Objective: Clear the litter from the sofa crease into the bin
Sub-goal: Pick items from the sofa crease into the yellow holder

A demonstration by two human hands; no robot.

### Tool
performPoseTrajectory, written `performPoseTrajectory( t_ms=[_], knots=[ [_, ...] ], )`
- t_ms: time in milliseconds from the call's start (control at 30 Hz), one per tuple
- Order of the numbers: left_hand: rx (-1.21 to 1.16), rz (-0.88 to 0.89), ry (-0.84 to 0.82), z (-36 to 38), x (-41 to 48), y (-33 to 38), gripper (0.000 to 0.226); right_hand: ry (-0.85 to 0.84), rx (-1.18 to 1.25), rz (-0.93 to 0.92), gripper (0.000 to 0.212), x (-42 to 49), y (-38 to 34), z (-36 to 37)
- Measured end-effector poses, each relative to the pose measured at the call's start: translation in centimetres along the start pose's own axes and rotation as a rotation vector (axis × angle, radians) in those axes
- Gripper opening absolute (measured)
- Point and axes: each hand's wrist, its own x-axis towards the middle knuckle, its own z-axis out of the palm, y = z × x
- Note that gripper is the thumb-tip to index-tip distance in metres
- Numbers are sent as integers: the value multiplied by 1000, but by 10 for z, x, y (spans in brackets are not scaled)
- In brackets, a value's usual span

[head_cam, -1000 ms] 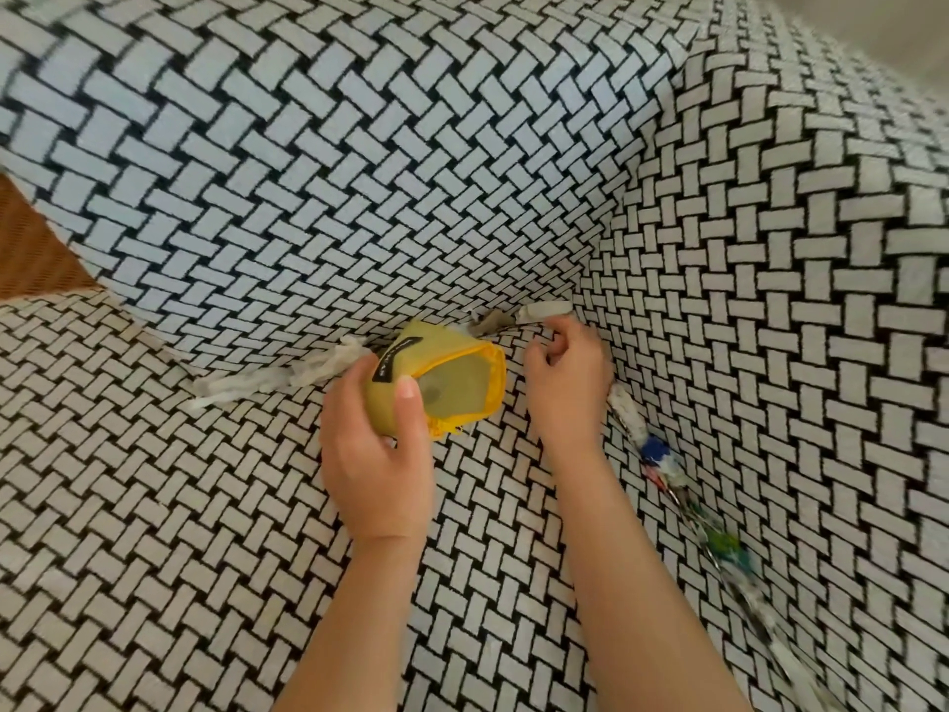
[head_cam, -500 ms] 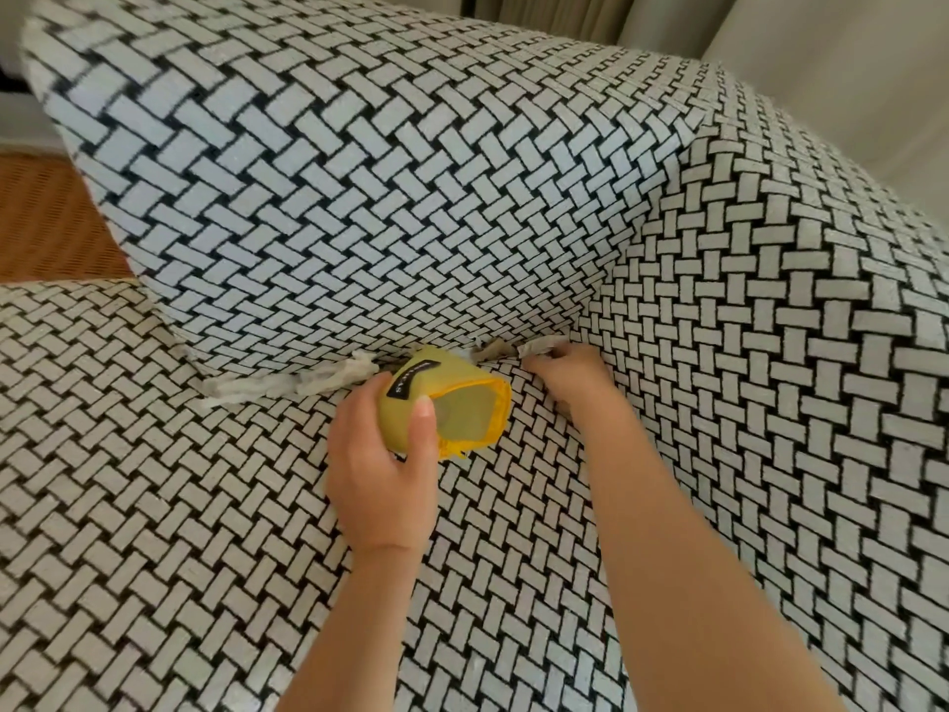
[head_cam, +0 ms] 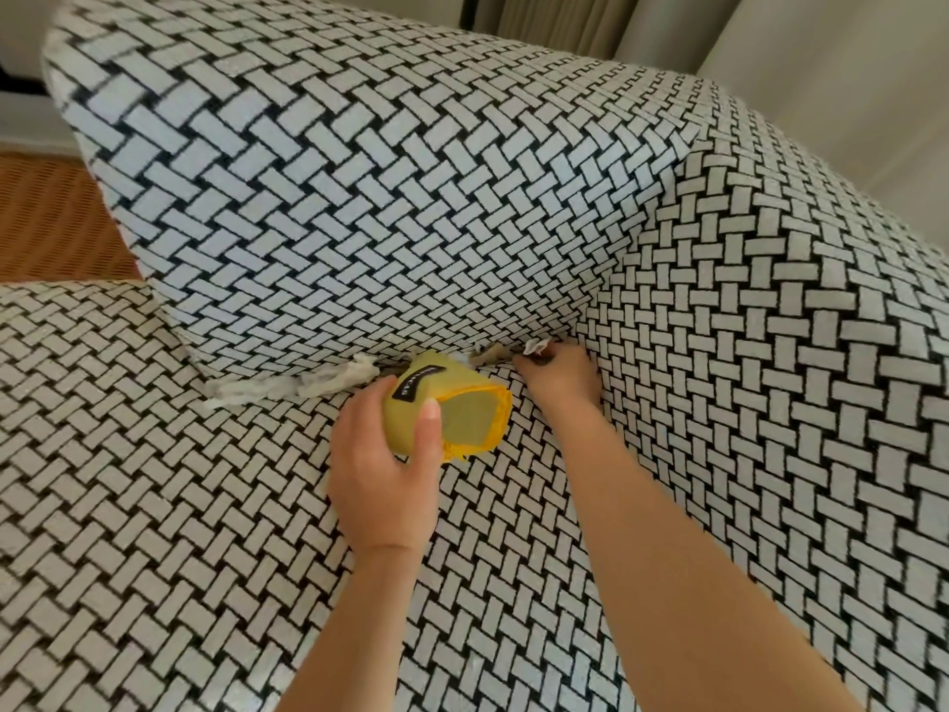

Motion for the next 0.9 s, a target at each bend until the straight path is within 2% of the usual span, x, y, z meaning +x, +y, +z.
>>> performPoseTrajectory(
  t_ms=[167,367,467,533,633,667,733,800,900],
  knots=[
    [8,-2,-1,0,0,0,66,48,-107,7,27,-3,-5,4],
    [9,7,4,0,0,0,66,-6,-146,-13,22,-4,-5,1],
    [18,14,3,0,0,0,65,32,10,-30,10,-10,6,-3],
    [23,14,1,0,0,-1,64,109,156,-49,10,-21,18,0],
    [30,10,-3,1,0,-1,64,259,267,-186,5,-37,29,7],
    [30,12,-4,1,0,-1,64,276,233,-225,4,-38,29,9],
    [26,9,-3,1,0,0,65,240,56,-257,18,-39,25,13],
    [20,0,-2,1,-1,0,66,212,-97,-229,31,-36,20,13],
    [15,-1,-6,0,-2,1,67,178,-161,-160,39,-31,11,12]
  ],
)
